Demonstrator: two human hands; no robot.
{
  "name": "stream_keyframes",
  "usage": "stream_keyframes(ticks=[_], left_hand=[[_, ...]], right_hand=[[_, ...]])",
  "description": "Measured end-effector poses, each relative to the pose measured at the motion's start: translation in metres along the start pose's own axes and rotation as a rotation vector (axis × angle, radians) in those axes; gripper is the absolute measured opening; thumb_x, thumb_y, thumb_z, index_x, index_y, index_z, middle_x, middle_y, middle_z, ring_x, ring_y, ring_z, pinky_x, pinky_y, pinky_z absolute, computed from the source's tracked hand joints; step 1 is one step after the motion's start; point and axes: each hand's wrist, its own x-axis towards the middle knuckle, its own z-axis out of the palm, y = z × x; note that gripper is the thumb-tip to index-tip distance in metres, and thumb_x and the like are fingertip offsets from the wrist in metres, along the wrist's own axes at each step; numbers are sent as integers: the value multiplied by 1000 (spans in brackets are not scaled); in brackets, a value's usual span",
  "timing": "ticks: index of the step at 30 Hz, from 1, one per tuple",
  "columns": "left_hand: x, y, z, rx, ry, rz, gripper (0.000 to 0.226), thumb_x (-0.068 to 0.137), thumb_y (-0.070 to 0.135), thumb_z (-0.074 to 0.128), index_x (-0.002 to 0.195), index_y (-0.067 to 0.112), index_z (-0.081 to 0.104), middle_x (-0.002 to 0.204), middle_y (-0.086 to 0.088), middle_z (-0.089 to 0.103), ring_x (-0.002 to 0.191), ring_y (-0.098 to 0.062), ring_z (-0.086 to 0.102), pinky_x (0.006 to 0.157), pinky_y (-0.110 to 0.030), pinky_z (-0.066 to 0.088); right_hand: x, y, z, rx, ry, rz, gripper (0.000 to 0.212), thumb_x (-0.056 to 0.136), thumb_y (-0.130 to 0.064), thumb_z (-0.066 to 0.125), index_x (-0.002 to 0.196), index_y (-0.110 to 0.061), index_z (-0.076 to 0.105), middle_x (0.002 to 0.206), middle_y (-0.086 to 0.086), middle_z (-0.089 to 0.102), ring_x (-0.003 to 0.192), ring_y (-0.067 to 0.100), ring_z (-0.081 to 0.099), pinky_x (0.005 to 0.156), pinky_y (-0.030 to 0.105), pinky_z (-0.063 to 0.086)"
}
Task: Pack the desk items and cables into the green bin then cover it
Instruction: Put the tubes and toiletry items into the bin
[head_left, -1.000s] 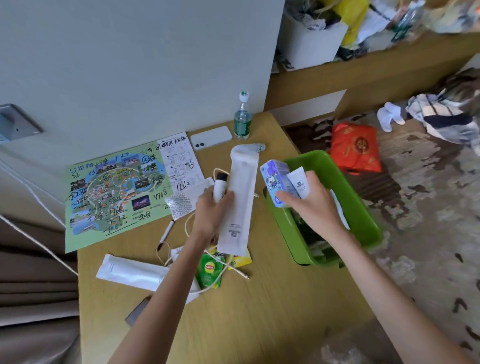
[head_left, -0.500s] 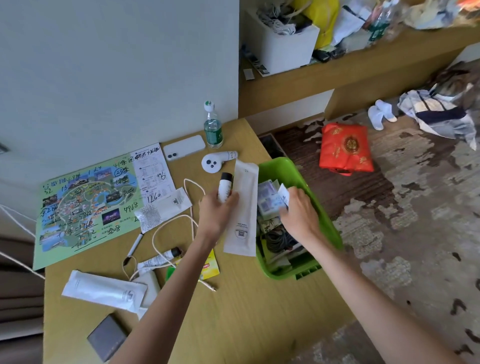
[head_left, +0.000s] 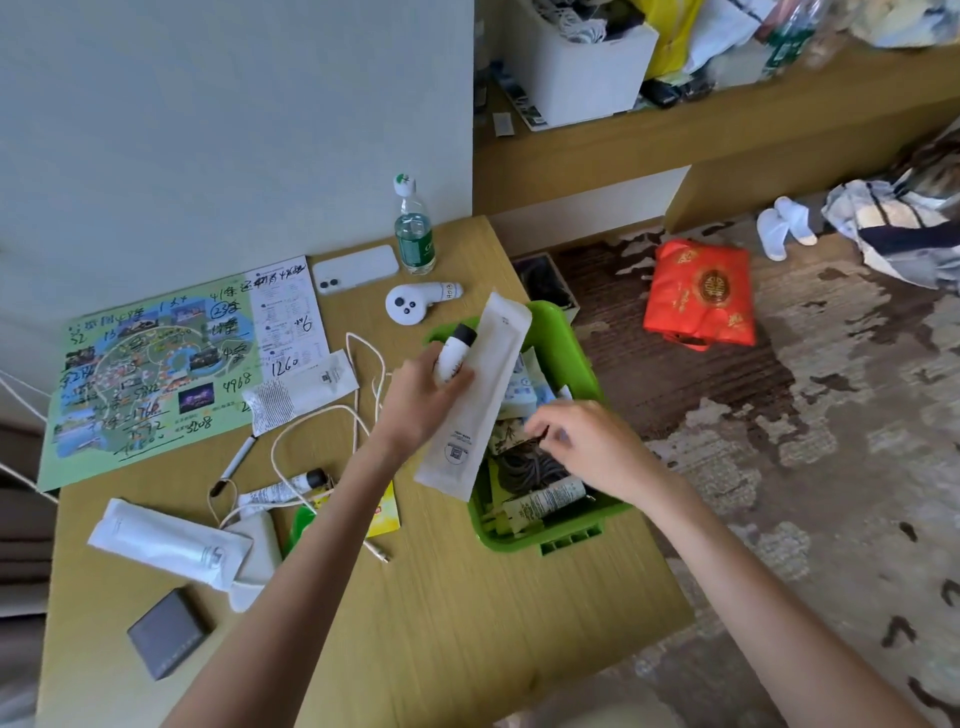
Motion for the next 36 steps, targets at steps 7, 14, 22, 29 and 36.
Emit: stream_keyframes(ticks=[7, 14, 22, 29, 36], left_hand=[[-8, 15, 30, 212, -278, 193, 22, 90, 27, 65, 82, 11, 52, 71, -2, 55, 65, -24, 48, 60, -39, 41], [-13, 29, 71, 19, 126, -82, 25, 90, 17, 56, 72, 17, 39, 62, 6, 44, 51, -12, 41, 41, -19, 29], [-11, 45, 105, 136, 72, -301, 18, 90, 14, 48, 102, 2, 44, 86, -11, 55, 75, -36, 62, 59, -39, 51], [0, 49, 116, 245, -43, -264, 19, 88, 17, 47, 95, 0, 51, 87, -19, 66, 76, -37, 67, 67, -42, 56], [12, 55, 136, 209, -222, -164, 12, 88, 8, 46, 91, -2, 51, 78, -24, 68, 62, -34, 70, 60, -47, 59]], right_hand=[[-9, 20, -27, -65, 733, 12, 14, 85, -7, 58, 95, -14, 53, 93, -7, 50, 79, 9, 50, 59, 20, 38], [-10, 39, -4, 71, 636, 179, 39, 87, -9, 66, 121, -10, 48, 112, 3, 57, 85, 13, 59, 61, 18, 42], [-3, 39, 11, 56, 571, 210, 34, 89, -1, 60, 122, -10, 56, 118, 4, 64, 99, 21, 64, 74, 32, 53], [-5, 45, 20, 95, 624, 142, 33, 90, 0, 57, 122, -9, 55, 117, 4, 64, 104, 20, 62, 78, 24, 46], [-2, 52, 20, 330, 640, 207, 31, 90, 1, 58, 118, -12, 60, 101, -10, 64, 92, 5, 60, 75, 17, 44]])
